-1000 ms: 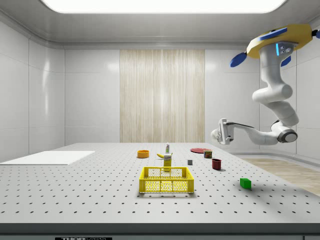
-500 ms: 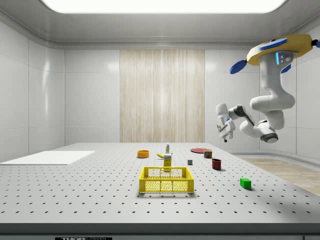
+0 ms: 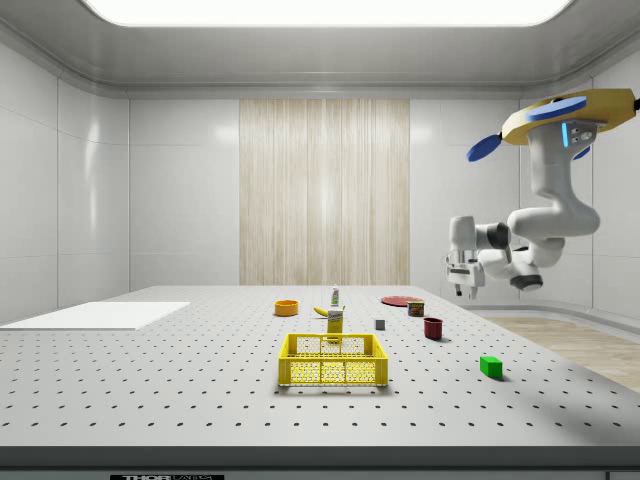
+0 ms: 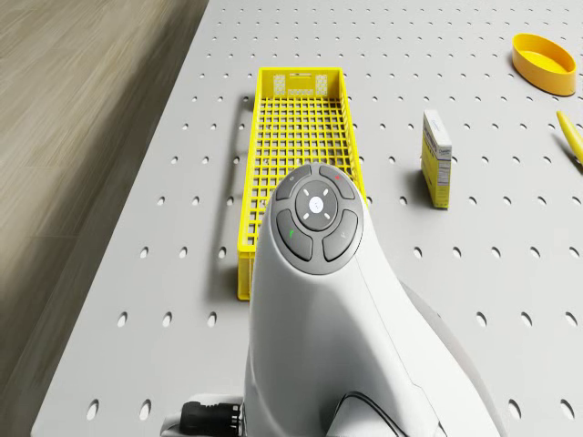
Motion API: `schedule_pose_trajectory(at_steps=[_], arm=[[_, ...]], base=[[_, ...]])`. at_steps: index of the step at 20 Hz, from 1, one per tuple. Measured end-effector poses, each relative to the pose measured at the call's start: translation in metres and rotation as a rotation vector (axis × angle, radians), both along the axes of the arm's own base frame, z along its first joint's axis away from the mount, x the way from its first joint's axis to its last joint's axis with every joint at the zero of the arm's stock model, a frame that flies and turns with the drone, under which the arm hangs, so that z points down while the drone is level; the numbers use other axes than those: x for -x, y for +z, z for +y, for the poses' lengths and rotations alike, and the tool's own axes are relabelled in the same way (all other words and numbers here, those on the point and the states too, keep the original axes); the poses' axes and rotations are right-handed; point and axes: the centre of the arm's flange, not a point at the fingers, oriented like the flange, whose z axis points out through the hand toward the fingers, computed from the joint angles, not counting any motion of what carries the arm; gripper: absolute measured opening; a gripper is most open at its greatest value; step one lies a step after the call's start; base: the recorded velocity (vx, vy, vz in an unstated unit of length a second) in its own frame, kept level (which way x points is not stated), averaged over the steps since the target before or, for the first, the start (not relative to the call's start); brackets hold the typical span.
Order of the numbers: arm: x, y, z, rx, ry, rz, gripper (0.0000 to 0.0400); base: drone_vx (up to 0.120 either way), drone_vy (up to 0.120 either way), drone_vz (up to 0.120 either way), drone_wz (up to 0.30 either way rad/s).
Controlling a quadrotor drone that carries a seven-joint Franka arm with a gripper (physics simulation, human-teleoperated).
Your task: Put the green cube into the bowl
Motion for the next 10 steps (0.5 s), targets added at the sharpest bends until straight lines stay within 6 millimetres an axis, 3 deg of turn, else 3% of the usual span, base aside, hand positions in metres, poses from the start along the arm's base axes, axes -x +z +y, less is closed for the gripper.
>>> schedule_pose_trajectory(at_steps=[6, 10], arm=[[0.0000, -0.0003, -0.0036, 0.037, -0.001, 0.001, 0.0400], [0.0000, -0.0004, -0.0045, 0.046, -0.001, 0.002, 0.0400]], base=[[-0.120, 0.113, -0.120, 0.000], [-0.120, 0.000, -0.120, 0.000]])
